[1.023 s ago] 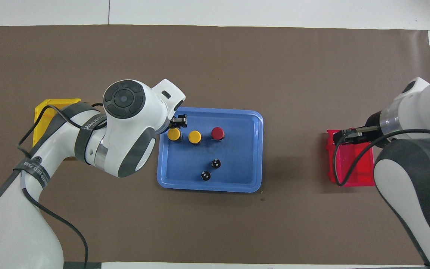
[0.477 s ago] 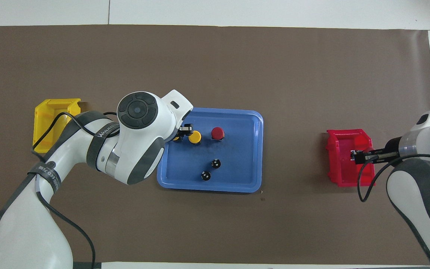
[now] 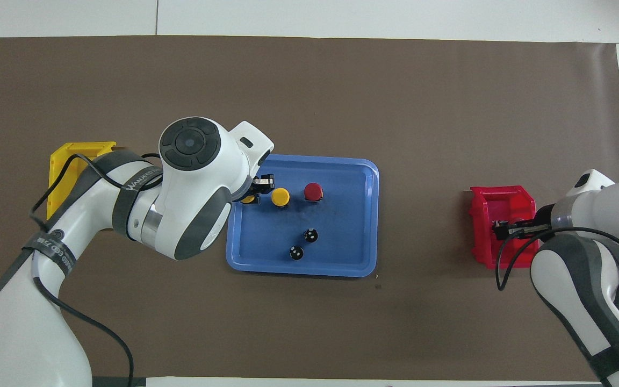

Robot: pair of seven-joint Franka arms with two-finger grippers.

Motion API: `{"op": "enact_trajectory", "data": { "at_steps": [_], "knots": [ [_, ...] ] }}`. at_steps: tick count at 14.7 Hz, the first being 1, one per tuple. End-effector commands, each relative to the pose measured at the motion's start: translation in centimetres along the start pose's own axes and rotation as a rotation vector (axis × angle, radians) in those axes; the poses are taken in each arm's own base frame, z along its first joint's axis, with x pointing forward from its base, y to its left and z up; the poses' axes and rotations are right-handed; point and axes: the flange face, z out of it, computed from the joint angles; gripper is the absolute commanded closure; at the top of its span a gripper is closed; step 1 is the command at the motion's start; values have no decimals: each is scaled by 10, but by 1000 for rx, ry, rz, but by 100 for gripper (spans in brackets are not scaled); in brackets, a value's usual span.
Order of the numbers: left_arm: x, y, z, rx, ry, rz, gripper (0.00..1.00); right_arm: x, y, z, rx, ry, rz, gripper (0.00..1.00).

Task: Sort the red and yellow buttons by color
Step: 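Drop the yellow button into the yellow bin with the left gripper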

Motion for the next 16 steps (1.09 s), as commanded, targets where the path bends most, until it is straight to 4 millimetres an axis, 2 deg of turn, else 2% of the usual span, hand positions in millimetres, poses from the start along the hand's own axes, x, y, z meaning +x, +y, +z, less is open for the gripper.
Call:
{"op": "enact_trajectory", "data": {
  "at_steps": [1, 3, 4, 5, 7, 8, 10, 13, 16],
  "knots": [
    [-7, -46, -39, 45, -81, -11, 98, -13, -3, 13, 4, 9, -3, 87],
    [28, -127, -51, 83, -62, -5, 98, -13, -2, 17, 4, 3, -1, 85],
    [40, -161, -57, 75, -56, 2, 98, -13, -1, 17, 4, 1, 0, 79],
    [51, -202, -61, 71, -49, 15, 98, -13, -1, 18, 5, 0, 0, 62],
    [70, -258, -66, 105, 17, 39, 98, -12, 0, 18, 5, 0, 3, 42],
    [74, -275, -64, 101, 37, 45, 99, -10, 1, 15, 4, 5, 5, 37],
    [71, -312, -51, 96, 26, 50, 99, 4, 5, 2, 5, 0, 2, 37],
    [64, -332, -33, 88, 79, 66, 99, 29, 8, -32, 11, -20, -2, 37],
    [61, -339, -2, 86, 86, 87, 99, 57, 0, -86, 11, -23, -21, 36]
  ]
}}
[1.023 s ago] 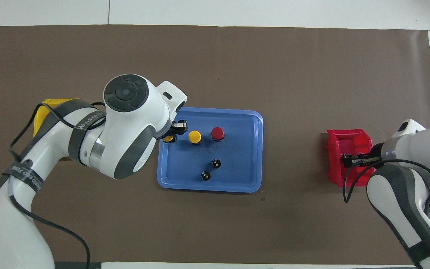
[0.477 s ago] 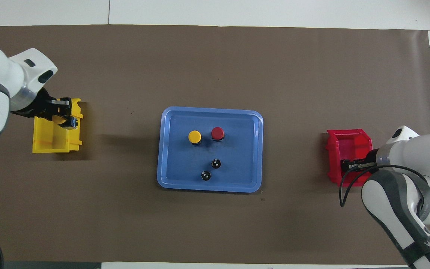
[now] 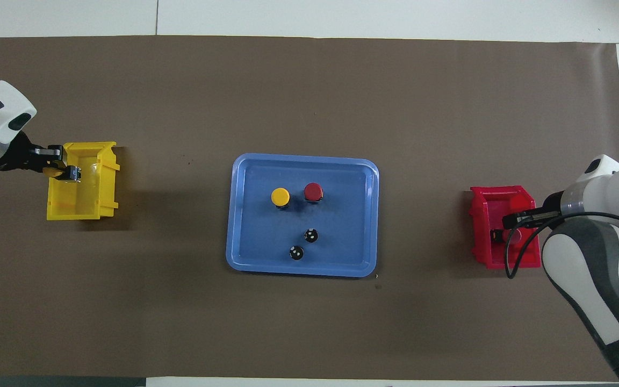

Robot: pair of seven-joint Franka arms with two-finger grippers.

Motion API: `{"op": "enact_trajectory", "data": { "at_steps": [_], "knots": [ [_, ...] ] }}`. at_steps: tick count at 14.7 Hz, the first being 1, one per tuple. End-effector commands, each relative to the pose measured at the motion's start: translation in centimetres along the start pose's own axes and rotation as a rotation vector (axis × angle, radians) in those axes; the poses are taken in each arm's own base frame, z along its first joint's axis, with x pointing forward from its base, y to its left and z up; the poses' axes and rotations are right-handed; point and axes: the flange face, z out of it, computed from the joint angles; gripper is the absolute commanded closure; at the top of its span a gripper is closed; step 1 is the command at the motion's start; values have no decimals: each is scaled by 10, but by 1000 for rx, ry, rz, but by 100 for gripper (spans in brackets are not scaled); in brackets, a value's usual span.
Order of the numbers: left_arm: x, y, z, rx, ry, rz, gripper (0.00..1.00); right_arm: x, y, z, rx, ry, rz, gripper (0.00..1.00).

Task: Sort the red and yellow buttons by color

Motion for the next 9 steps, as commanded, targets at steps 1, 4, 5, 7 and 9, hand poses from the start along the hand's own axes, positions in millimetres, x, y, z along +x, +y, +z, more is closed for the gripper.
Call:
{"op": "enact_trajectory", "data": {
  "at_steps": [1, 4, 5, 7, 9],
  "knots": [
    [-14, 2, 21, 14, 32, 32, 99, 35, -11, -56, 9, -22, -23, 31],
    [-29, 4, 47, 8, -7, 57, 99, 82, -75, -106, -6, -15, 2, 21],
    [-33, 5, 54, 7, -6, 66, 99, 93, -110, -120, -12, 12, -11, 19],
    [-38, 7, 69, 6, 2, 71, 99, 114, -186, -133, -12, 56, 40, 11],
    [-41, 6, 76, 5, 8, 71, 98, 135, -251, -116, -18, 62, 124, 11]
  ]
}}
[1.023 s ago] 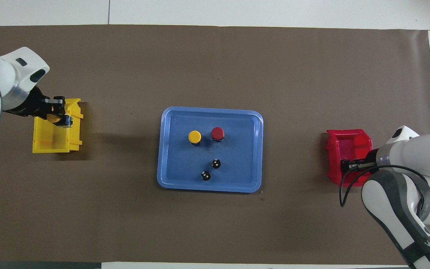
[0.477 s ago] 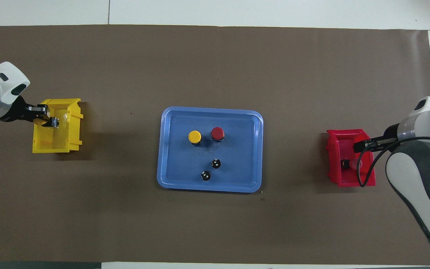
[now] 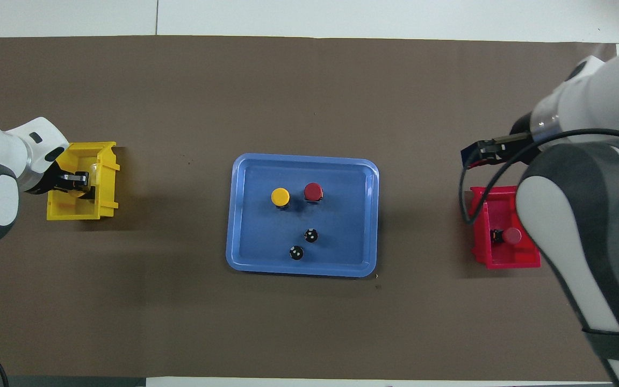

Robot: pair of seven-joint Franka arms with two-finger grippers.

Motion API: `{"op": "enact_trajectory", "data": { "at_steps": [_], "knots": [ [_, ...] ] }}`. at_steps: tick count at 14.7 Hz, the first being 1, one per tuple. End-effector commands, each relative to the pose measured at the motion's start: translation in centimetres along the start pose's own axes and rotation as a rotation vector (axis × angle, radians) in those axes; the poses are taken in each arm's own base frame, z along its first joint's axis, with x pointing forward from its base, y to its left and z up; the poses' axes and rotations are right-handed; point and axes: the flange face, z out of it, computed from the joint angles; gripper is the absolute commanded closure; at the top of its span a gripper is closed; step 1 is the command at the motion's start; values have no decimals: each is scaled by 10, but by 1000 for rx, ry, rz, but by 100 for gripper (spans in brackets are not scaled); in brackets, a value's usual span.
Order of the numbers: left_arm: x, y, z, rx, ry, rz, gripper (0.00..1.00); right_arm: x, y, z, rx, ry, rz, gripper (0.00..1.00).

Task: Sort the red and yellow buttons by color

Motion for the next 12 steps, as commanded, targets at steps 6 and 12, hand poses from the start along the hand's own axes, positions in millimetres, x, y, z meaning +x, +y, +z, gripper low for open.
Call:
{"op": "enact_trajectory", "data": {
  "at_steps": [6, 12],
  "knots": [
    [4, -14, -31, 17, 38, -2, 13, 22, -178, 112, -4, 32, 131, 8],
    [18, -15, -126, -11, 13, -24, 0, 1, -178, 163, 7, 44, 119, 14]
  ]
}}
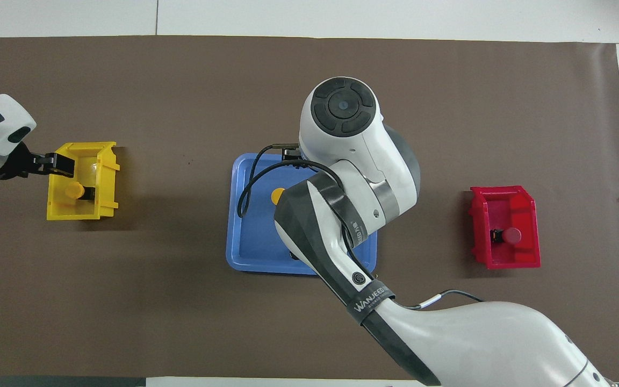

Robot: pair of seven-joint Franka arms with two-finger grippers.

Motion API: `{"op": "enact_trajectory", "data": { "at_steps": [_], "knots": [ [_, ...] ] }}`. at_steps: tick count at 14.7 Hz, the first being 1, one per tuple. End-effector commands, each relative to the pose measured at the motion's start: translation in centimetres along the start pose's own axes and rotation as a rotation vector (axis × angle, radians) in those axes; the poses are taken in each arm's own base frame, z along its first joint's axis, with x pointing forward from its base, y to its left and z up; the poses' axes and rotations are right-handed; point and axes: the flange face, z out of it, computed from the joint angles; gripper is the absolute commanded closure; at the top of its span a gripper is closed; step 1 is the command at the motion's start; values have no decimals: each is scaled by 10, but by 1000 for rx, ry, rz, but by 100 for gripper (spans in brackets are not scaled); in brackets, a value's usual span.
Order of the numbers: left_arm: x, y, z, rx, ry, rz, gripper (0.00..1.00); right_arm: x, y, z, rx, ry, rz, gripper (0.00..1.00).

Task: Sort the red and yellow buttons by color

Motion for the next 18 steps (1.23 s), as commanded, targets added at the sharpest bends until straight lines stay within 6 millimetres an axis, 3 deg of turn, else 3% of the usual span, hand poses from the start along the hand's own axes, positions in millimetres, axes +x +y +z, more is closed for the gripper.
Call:
{"op": "enact_trajectory", "data": {
  "at_steps": [1, 4, 11, 16, 18],
  "knots": [
    [1, 12, -30, -16, -12, 19, 0, -23, 3, 21, 10, 10, -7, 16],
    [-1, 46, -37, -16, -3, 69, 0, -35, -4, 35, 0, -7, -22, 19],
    [-2, 62, -41, -60, -7, 63, 0, -56, -3, 52, -15, -30, -45, 26],
    [-3, 164, -38, -131, 30, -33, 0, -59, -1, 57, -10, -20, -48, 30],
    [-4, 204, -30, -137, 50, -50, 0, -58, -2, 56, -6, -15, -51, 38]
  ]
}}
